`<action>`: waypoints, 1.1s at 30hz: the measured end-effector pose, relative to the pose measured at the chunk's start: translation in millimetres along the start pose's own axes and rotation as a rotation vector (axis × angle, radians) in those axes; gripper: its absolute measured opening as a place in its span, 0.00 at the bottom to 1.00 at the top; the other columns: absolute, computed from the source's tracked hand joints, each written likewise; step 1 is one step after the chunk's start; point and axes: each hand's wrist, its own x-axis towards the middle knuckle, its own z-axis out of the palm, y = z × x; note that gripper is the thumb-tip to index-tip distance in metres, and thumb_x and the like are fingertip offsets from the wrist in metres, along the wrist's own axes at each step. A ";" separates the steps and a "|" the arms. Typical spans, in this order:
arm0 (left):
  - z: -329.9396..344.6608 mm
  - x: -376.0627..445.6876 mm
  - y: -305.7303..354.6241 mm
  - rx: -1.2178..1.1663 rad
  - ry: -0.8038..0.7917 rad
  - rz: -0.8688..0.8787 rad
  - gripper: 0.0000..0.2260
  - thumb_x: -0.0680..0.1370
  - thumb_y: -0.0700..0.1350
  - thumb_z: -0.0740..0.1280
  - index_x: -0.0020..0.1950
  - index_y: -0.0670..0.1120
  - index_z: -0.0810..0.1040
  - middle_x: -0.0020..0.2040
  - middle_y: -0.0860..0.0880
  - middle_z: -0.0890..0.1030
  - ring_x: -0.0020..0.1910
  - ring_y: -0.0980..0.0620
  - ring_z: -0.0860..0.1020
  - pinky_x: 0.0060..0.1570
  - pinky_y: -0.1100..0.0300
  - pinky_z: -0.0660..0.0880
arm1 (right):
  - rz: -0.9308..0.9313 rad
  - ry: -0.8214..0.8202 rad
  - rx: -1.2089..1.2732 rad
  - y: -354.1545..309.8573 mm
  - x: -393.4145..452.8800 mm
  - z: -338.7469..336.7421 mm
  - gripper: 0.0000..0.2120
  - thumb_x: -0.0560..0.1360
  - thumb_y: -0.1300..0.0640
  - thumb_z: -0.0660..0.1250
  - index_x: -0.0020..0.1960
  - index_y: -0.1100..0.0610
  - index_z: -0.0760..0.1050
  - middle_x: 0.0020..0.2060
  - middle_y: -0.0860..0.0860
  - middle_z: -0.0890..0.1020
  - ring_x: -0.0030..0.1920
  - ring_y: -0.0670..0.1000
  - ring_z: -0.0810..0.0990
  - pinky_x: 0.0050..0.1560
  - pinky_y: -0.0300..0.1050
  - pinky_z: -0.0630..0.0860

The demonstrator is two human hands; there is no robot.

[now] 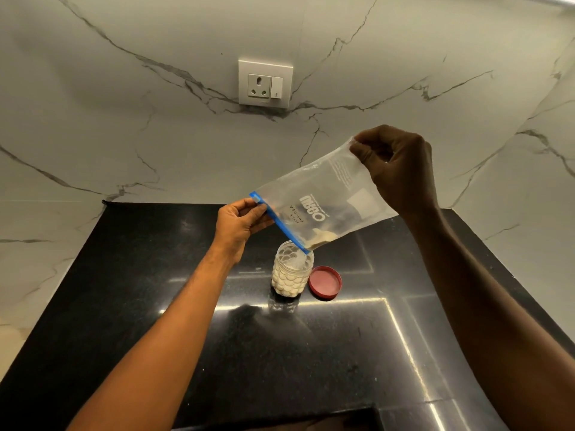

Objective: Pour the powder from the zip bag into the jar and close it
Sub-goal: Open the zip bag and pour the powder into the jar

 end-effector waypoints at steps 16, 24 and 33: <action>0.6 -2.2 -4.1 0.010 0.034 -0.019 0.07 0.79 0.35 0.67 0.55 0.41 0.81 0.52 0.43 0.86 0.53 0.43 0.85 0.49 0.54 0.84 | -0.006 -0.040 0.012 0.8 0.3 1.5 0.08 0.76 0.56 0.71 0.52 0.60 0.83 0.43 0.46 0.82 0.39 0.36 0.78 0.42 0.21 0.72; 0.0 -0.7 -1.2 0.009 0.029 -0.007 0.07 0.79 0.35 0.67 0.56 0.41 0.81 0.52 0.43 0.86 0.52 0.44 0.86 0.48 0.55 0.84 | 0.000 -0.037 0.022 1.3 1.5 3.1 0.08 0.76 0.57 0.71 0.52 0.61 0.83 0.43 0.46 0.82 0.40 0.36 0.79 0.43 0.21 0.72; -4.9 0.3 -3.8 -0.009 0.033 -0.011 0.06 0.80 0.36 0.67 0.54 0.42 0.82 0.49 0.45 0.87 0.51 0.44 0.86 0.48 0.55 0.84 | 0.008 -0.061 0.035 1.2 4.6 6.7 0.08 0.76 0.56 0.71 0.51 0.60 0.83 0.42 0.46 0.82 0.38 0.30 0.78 0.40 0.22 0.73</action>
